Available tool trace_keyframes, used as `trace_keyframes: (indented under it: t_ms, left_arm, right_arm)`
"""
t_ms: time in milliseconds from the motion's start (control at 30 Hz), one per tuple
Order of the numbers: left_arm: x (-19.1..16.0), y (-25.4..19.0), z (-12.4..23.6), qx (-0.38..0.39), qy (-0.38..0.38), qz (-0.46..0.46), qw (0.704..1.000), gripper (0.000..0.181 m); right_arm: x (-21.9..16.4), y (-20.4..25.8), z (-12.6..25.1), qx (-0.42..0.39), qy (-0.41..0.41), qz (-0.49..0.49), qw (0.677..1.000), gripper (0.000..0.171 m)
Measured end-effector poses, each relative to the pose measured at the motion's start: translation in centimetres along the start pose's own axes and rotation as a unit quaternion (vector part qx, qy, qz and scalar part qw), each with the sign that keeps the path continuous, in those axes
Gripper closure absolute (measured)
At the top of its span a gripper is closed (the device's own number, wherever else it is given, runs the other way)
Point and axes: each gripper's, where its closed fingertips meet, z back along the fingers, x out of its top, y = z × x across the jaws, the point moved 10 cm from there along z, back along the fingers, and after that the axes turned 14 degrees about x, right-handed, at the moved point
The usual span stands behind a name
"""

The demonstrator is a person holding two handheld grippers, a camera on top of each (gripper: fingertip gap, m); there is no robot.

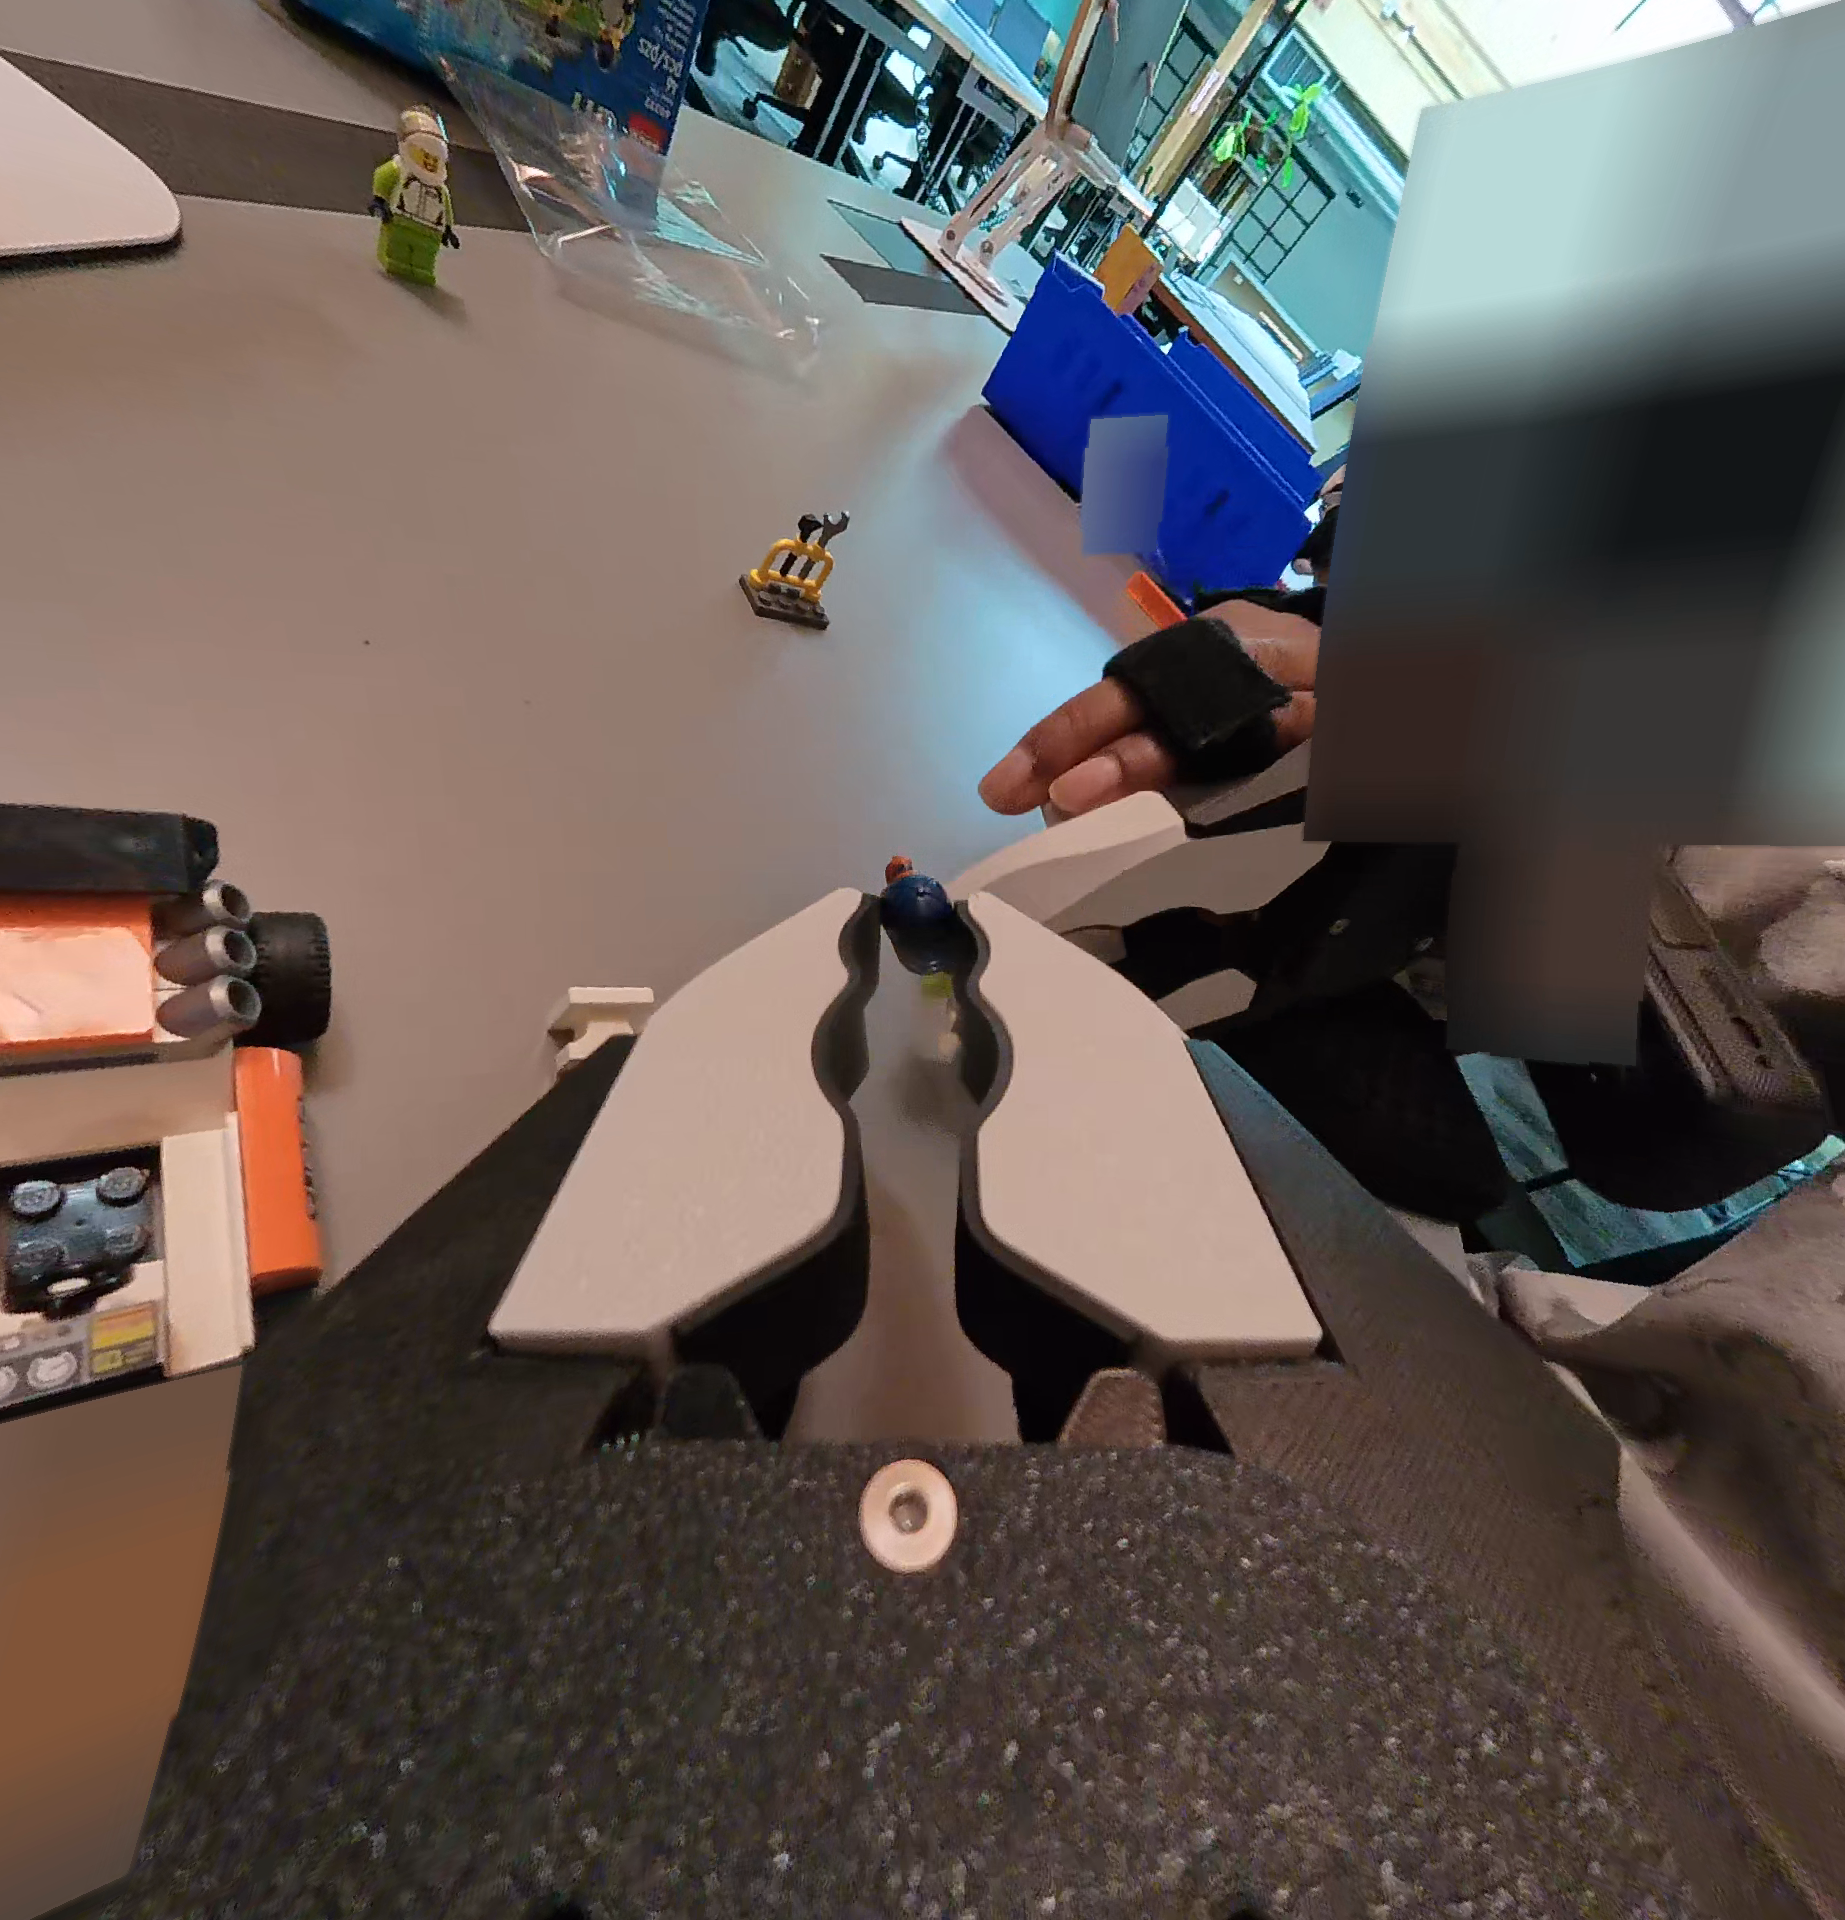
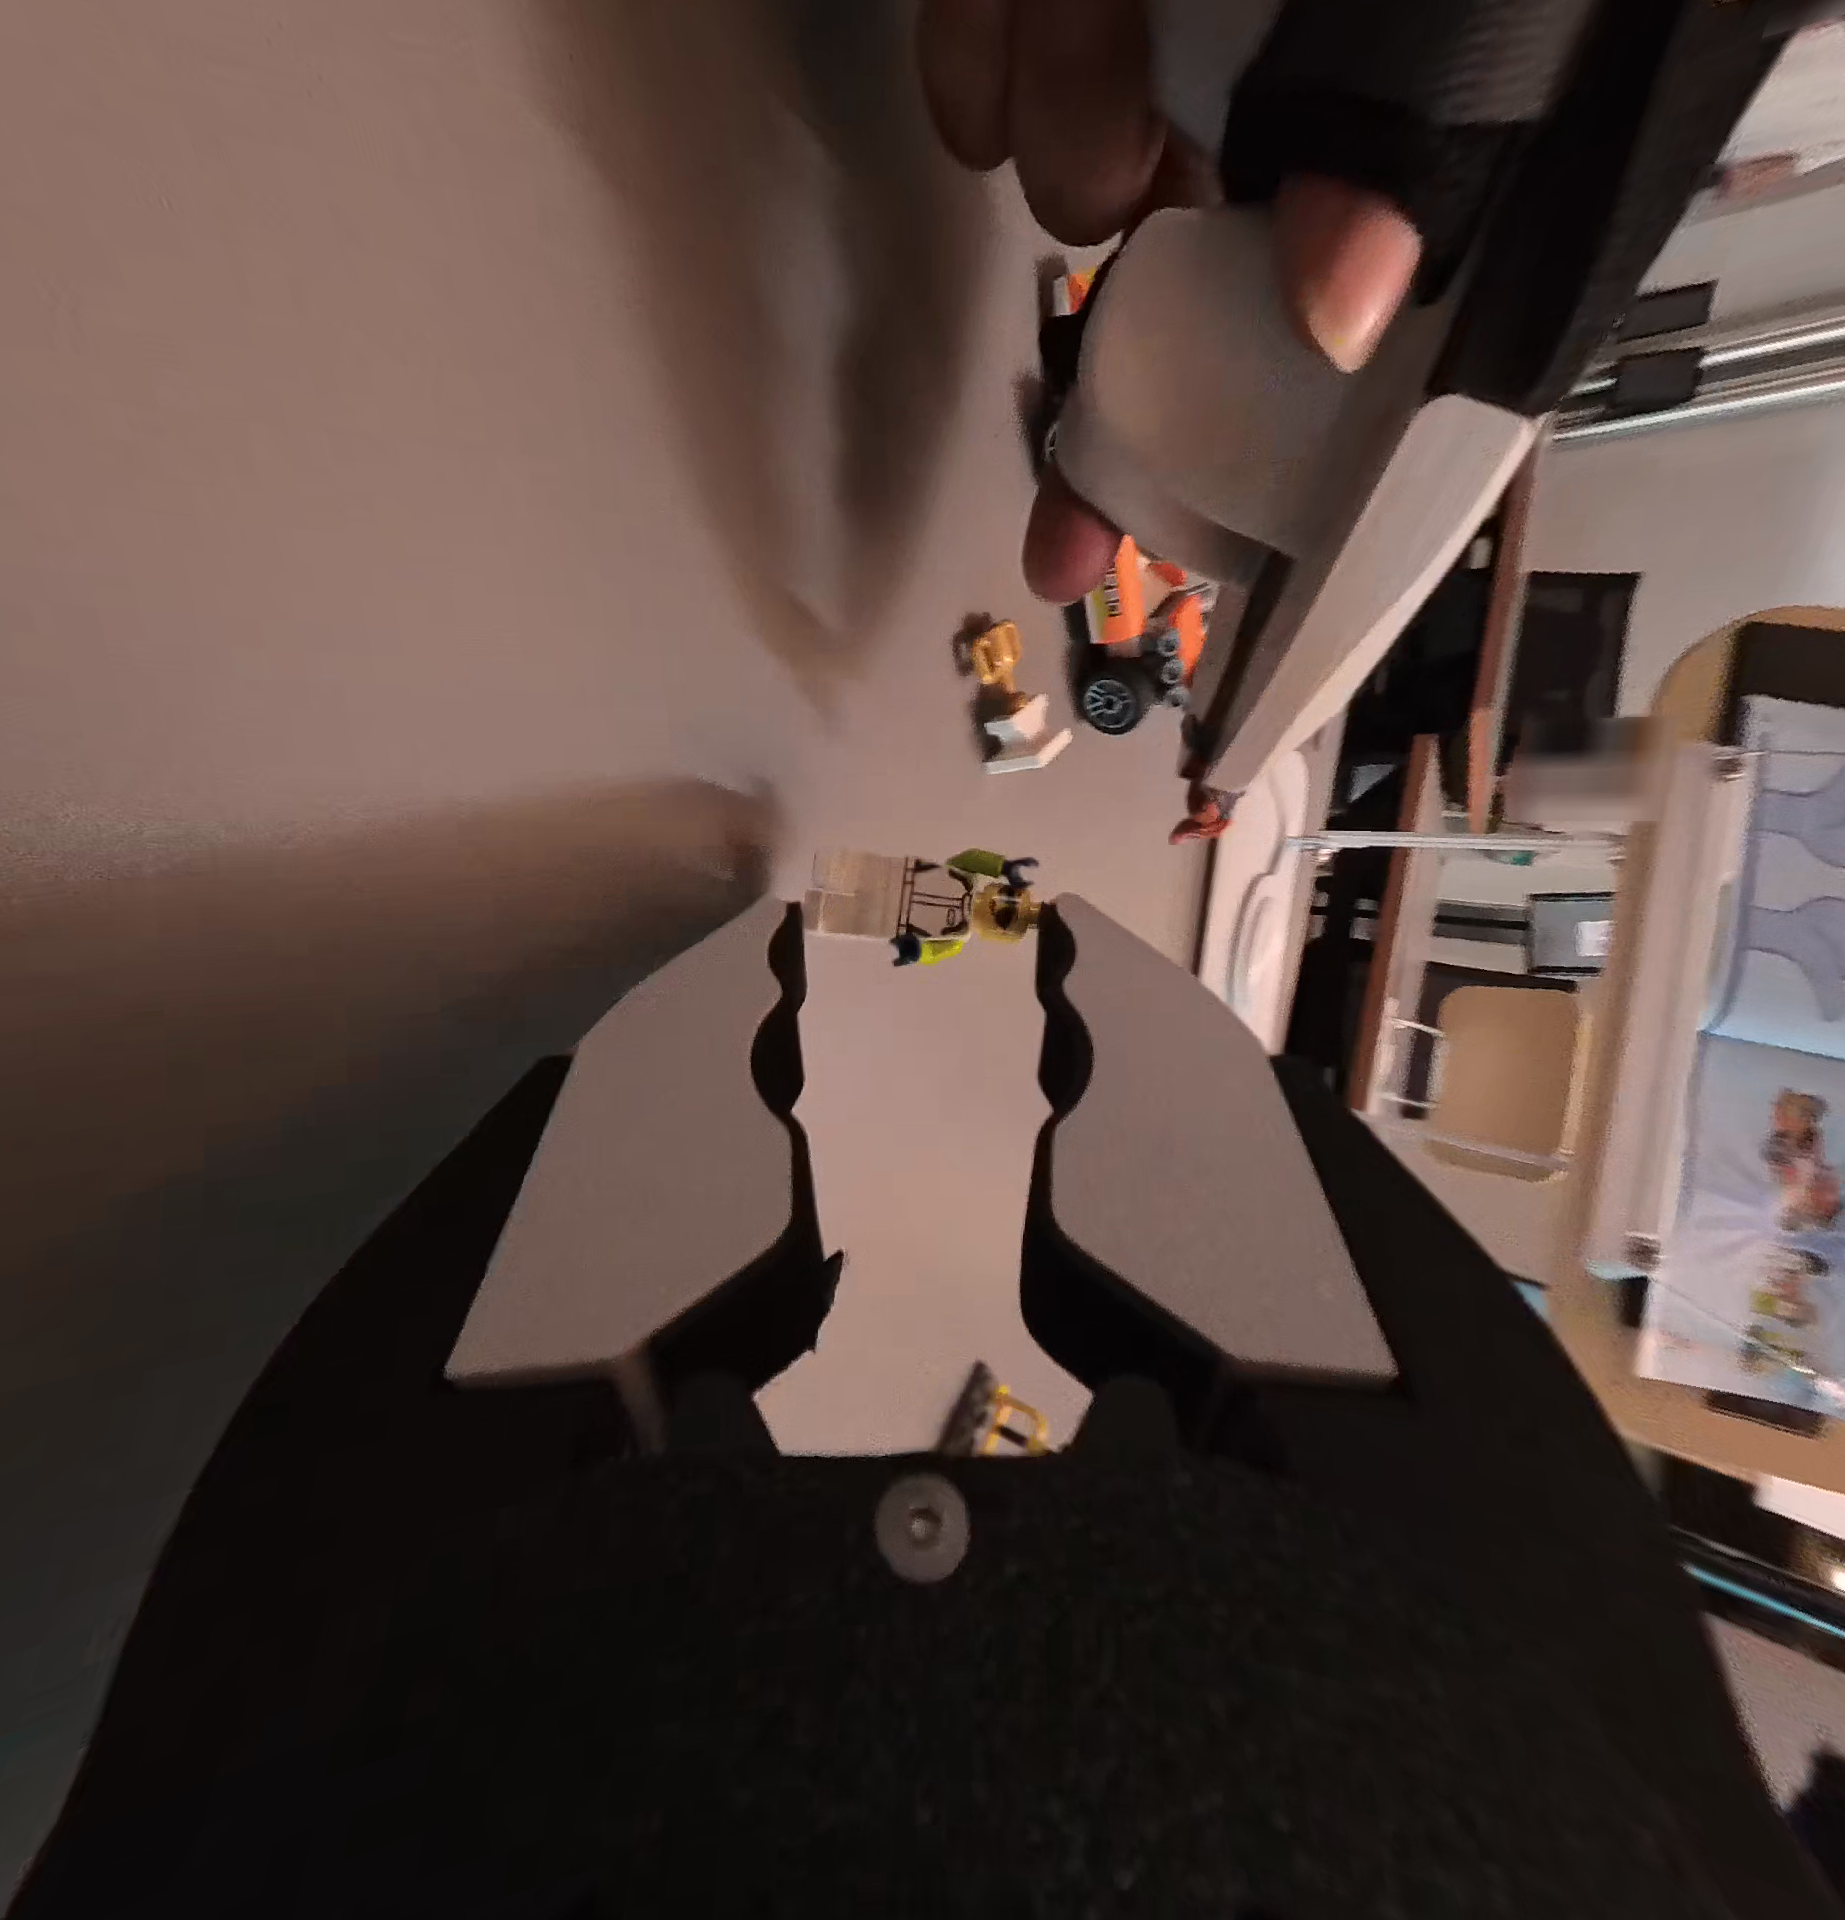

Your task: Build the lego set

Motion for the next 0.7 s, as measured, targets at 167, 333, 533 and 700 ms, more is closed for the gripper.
trace_keyframes:
  t_ms: [167,333,533,700]
  left_arm:
    - [-0.6,-0.5,-0.6,-0.004,0.036,-0.019,0.999,0.168]
    - [-1.7,-1.0,-1.4,0.004,0.101,-0.042,0.994,0.168]
    - [-2.0,-1.3,-2.0,-0.010,0.118,-0.034,0.992,0.168]
    - [-2.3,-1.6,-2.1,-0.040,0.135,-0.032,0.989,0.168]
  right_arm:
    - [0.3,0.6,0.3,0.031,-0.015,-0.038,0.999,0.128]
    - [0.6,1.3,0.6,0.012,-0.013,-0.033,0.999,0.128]
    - [1.2,2.0,0.9,-0.019,-0.027,-0.017,0.999,0.128]
    - [1.2,2.6,0.8,-0.033,-0.019,0.008,0.999,0.128]
